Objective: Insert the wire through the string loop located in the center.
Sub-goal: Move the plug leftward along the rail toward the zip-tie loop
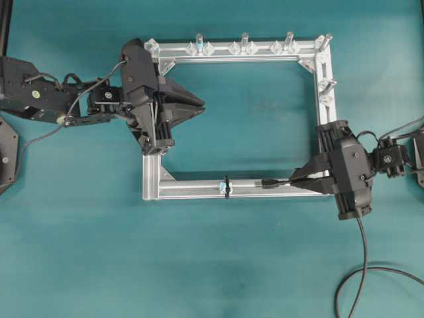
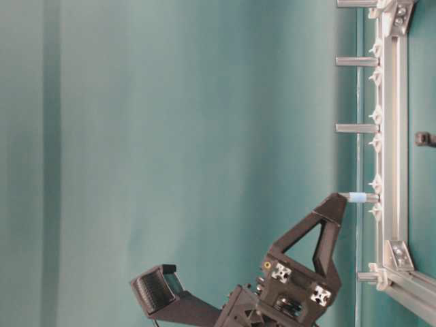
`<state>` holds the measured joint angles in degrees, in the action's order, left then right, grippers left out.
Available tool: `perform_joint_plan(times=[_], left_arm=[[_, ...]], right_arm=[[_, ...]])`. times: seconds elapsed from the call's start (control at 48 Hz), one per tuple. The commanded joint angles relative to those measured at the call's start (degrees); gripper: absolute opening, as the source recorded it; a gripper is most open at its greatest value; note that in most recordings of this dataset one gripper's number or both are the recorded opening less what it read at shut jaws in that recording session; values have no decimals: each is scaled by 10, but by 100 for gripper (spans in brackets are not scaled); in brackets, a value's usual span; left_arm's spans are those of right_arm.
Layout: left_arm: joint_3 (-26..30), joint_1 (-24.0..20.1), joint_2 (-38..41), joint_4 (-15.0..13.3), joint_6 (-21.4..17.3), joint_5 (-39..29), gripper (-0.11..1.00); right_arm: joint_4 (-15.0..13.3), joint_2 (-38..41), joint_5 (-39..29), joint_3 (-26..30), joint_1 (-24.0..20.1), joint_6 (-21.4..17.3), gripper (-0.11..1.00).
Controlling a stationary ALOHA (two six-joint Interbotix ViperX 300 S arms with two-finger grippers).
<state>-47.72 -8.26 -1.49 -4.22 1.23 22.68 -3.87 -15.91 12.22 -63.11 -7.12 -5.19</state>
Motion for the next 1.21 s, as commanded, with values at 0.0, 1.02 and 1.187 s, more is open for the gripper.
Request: perform_joint_plan(times=[0.0, 1.02, 1.187], left_arm=[[5, 2, -15, 2, 4, 3, 20], [5, 2, -15, 2, 4, 3, 20], [5, 3, -15, 2, 4, 3, 20]], right_arm=[[-1, -9, 3, 4, 2, 0, 7], [1, 29, 3, 26, 3, 0, 7], [0, 60, 7, 53, 6, 1, 7]])
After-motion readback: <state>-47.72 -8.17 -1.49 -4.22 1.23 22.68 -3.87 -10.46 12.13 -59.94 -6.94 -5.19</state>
